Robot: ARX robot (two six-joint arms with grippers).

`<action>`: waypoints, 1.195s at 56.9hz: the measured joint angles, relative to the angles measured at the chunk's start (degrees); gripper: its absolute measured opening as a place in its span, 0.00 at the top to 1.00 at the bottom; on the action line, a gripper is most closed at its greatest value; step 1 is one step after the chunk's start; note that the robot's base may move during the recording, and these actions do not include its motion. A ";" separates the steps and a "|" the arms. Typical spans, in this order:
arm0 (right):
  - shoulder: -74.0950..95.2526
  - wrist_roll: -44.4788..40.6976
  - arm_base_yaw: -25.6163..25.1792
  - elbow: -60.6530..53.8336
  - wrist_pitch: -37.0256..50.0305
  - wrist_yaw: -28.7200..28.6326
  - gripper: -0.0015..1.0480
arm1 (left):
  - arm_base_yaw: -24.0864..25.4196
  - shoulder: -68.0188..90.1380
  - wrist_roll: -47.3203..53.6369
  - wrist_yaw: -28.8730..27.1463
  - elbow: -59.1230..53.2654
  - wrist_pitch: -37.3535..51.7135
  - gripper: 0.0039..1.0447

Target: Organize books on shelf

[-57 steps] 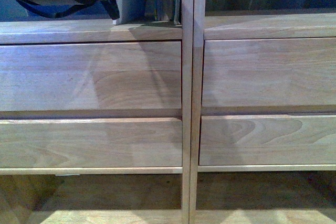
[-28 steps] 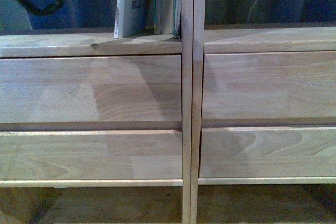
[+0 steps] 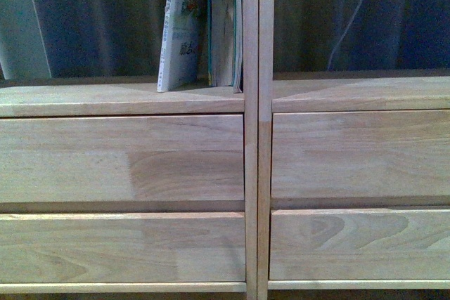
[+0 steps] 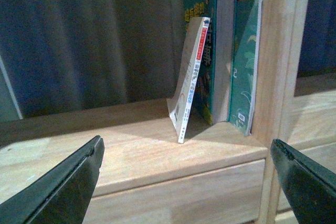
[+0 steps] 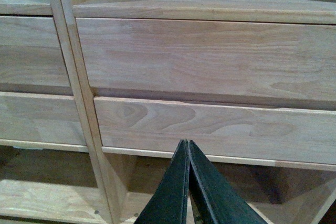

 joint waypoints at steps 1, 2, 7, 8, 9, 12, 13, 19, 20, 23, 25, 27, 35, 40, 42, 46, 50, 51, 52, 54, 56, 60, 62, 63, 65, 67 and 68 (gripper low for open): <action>0.00 0.00 0.00 0.00 0.00 0.00 0.97 | 0.50 -2.10 0.00 0.57 -1.29 -1.01 0.07; 0.00 0.00 0.00 0.00 0.00 0.00 0.97 | 0.77 -3.13 -0.04 0.83 -1.90 -1.51 0.07; 0.00 0.00 0.00 0.00 0.00 0.00 0.97 | 2.82 -12.57 -0.63 1.68 -7.21 -6.43 0.07; 0.00 0.02 0.00 0.00 0.00 0.02 0.97 | 2.64 -14.82 -1.01 -1.16 -7.80 -9.55 0.10; 0.00 0.00 0.00 0.00 0.00 0.00 0.97 | 2.64 -15.39 -1.01 -1.99 -7.91 -10.49 0.10; 0.00 0.00 0.00 0.00 0.00 0.00 0.95 | 4.24 -23.28 -1.68 -9.29 -10.56 -21.29 0.21; 0.00 0.00 0.00 0.00 0.00 -0.02 0.93 | 4.55 -24.68 -1.79 -10.32 -11.26 -22.77 0.23; -0.02 0.00 0.00 0.00 0.00 0.13 0.77 | 5.84 -34.58 -2.56 -13.22 -18.43 -28.94 0.40; -0.02 0.00 0.00 0.00 0.00 -0.04 0.73 | 5.84 -35.43 -2.56 -13.00 -19.28 -28.94 0.43; -0.02 0.00 0.02 0.00 0.00 -0.02 0.63 | 5.81 -37.00 -2.60 -12.96 -21.14 -28.74 0.53; -0.02 0.00 0.02 0.00 0.00 0.00 0.57 | 5.84 -37.64 -2.60 -12.94 -21.88 -28.48 0.59; -0.02 0.00 0.02 0.00 0.00 0.02 0.52 | 5.86 -38.40 -2.62 -12.87 -22.82 -28.13 0.65; -0.02 0.00 0.02 0.00 0.00 -0.02 0.29 | 5.86 -40.59 -2.62 -12.92 -25.55 -27.61 0.88; -0.02 0.00 0.02 0.00 0.00 0.00 0.17 | 5.86 -41.90 -2.78 -12.90 -27.15 -27.36 0.97; -0.02 0.00 0.02 0.00 0.00 0.00 0.11 | 5.86 -42.32 -2.84 -12.90 -27.61 -27.32 0.97; -0.02 0.11 0.02 0.00 0.00 -0.02 0.06 | 5.86 -44.98 -2.84 -12.90 -28.13 -30.05 0.97; -0.02 0.17 0.02 0.00 0.00 0.02 0.07 | 5.86 -49.22 -2.84 -12.92 -29.27 -32.65 0.97; -0.02 0.17 0.02 0.00 0.00 0.00 0.07 | 5.86 -49.86 -2.84 -12.94 -29.40 -32.70 0.97; -0.02 0.17 0.02 0.00 0.00 -0.02 0.07 | 5.86 -50.21 -2.84 -12.92 -29.51 -32.70 0.97; -0.02 0.17 0.02 0.00 0.00 -0.02 0.07 | 5.86 -50.49 -2.84 -12.92 -29.75 -32.68 0.97; -0.02 0.17 0.02 0.00 0.00 0.00 0.07 | 5.86 -50.90 -2.84 -12.90 -30.29 -32.68 0.97; -0.02 0.17 0.02 0.00 0.00 0.00 0.07 | 5.86 -51.32 -2.84 -12.92 -31.06 -32.68 0.97; -0.02 0.17 0.02 0.00 0.00 0.00 0.07 | 5.86 -51.49 -2.84 -12.92 -31.34 -32.68 0.97; -0.02 0.17 0.02 0.00 0.00 -0.02 0.07 | 5.86 -51.63 -2.84 -12.92 -31.50 -32.68 0.97; -0.02 0.17 0.02 0.00 0.00 -0.02 0.07 | 5.86 -51.78 -2.84 -12.92 -31.69 -32.68 0.97; -0.02 0.17 0.02 0.00 0.00 0.00 0.07 | 5.86 -52.02 -2.84 -12.92 -31.95 -32.63 0.97; -0.02 0.17 0.02 0.00 0.00 0.00 0.07 | 5.86 -52.13 -2.84 -12.92 -32.09 -32.63 0.97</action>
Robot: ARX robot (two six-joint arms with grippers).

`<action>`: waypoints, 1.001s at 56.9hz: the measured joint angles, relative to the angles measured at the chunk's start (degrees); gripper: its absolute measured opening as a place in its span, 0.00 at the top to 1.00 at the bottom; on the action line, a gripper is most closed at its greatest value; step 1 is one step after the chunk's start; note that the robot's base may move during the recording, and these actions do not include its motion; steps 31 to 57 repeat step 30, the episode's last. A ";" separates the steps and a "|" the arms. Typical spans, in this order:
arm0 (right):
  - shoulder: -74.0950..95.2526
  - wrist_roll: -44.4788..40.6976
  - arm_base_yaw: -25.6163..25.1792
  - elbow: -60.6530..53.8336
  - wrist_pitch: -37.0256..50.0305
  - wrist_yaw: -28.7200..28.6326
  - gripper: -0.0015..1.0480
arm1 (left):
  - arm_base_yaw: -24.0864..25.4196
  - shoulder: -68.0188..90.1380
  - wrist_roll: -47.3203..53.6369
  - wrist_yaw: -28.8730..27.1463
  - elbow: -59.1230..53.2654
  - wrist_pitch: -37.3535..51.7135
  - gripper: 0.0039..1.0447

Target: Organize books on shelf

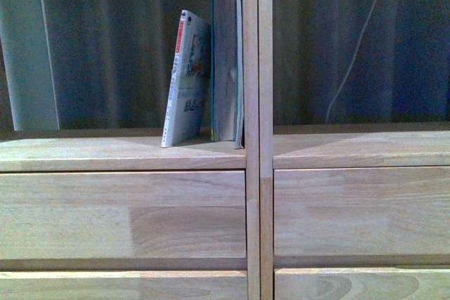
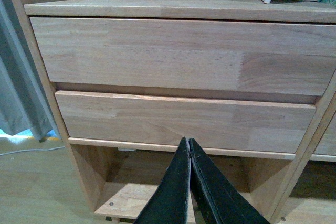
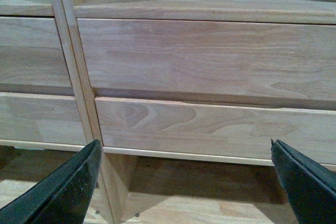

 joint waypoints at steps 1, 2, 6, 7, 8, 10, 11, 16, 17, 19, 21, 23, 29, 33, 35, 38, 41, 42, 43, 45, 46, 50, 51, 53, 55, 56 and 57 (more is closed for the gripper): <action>0.00 0.00 0.00 0.00 0.00 0.00 0.07 | 0.00 -0.09 0.00 0.02 -0.11 0.00 0.97; 0.00 0.00 0.00 0.00 0.00 0.00 0.07 | 0.00 -0.17 0.00 0.02 -0.22 0.02 0.97; 0.00 0.00 0.00 0.00 0.00 0.00 0.07 | 0.00 -0.44 0.00 0.02 -0.46 0.07 0.97; 0.00 0.00 0.00 0.00 0.00 0.00 0.07 | 0.00 -0.50 0.00 0.00 -0.52 0.09 0.97; 0.00 0.02 0.00 0.00 0.00 0.00 0.07 | 0.00 -0.61 0.00 0.00 -0.57 0.11 0.97; 0.00 0.00 0.00 0.00 0.00 0.00 0.07 | 0.00 -0.74 0.00 0.00 -0.70 0.20 0.97; 0.00 0.00 0.00 0.00 0.00 0.00 0.07 | 0.00 -0.90 0.00 0.00 -0.92 0.28 0.97; 0.00 0.02 0.00 0.00 0.00 0.00 0.07 | 0.00 -2.82 0.00 0.02 -3.02 0.46 0.97; 0.00 0.02 0.00 0.00 0.00 0.02 0.07 | 0.00 -2.84 0.00 0.00 -3.08 0.46 0.97; 0.00 0.02 0.00 0.00 0.00 -0.02 0.07 | 0.00 -2.84 0.00 -0.02 -3.08 0.48 0.97; 0.00 0.02 0.00 0.00 0.00 -0.02 0.07 | 0.00 -2.97 -0.02 0.02 -3.08 0.48 0.97; -0.02 0.02 0.00 0.00 0.00 -0.02 0.07 | 0.00 -3.08 -0.02 -0.02 -3.08 0.48 0.97; 0.00 0.02 0.00 0.00 0.00 0.00 0.07 | 0.00 -3.08 -0.13 0.00 -3.08 0.48 0.90; 0.00 0.02 0.00 0.00 0.00 -0.02 0.07 | 0.00 -3.08 -0.13 0.00 -3.08 0.48 0.85; 0.00 0.02 0.00 0.00 0.00 -0.02 0.07 | 0.00 -3.08 -0.13 0.00 -3.08 0.48 0.85; 0.00 0.02 0.00 0.00 0.00 -0.02 0.07 | 0.00 -3.08 -0.13 0.00 -3.08 0.48 0.85; 0.00 0.02 0.00 0.00 0.00 -0.02 0.07 | 0.00 -3.08 -0.13 0.00 -3.08 0.48 0.85; 0.00 0.02 0.00 0.00 0.00 -0.02 0.07 | 0.00 -3.08 -0.13 0.00 -3.08 0.48 0.85; 0.00 0.02 0.00 0.00 0.00 -0.02 0.07 | 0.00 -3.08 -0.13 0.00 -3.08 0.48 0.85; 0.00 0.02 0.00 0.00 0.00 -0.02 0.07 | 0.00 -3.08 -0.13 0.00 -3.08 0.48 0.85; 0.00 0.02 0.00 0.00 0.00 -0.02 0.07 | 0.00 -3.08 -0.13 0.00 -3.08 0.48 0.85; 0.00 0.02 0.00 0.00 0.00 -0.02 0.07 | 0.00 -3.08 -0.13 0.00 -3.08 0.48 0.85; 0.00 0.02 0.00 0.00 0.00 -0.02 0.07 | 0.00 -3.08 -0.13 0.00 -3.08 0.48 0.85; 0.00 0.02 0.00 0.00 0.00 -0.02 0.07 | 0.00 -3.08 -0.13 0.00 -3.08 0.48 0.85; 0.00 0.02 0.00 0.00 0.00 -0.02 0.07 | 0.00 -3.08 -0.13 0.00 -3.08 0.48 0.85; 0.00 0.02 0.00 0.00 0.00 -0.02 0.07 | 0.00 -3.08 -0.13 0.00 -3.08 0.48 0.85; 0.00 0.02 0.00 0.00 0.00 -0.02 0.07 | 0.00 -3.08 -0.13 0.00 -3.08 0.48 0.85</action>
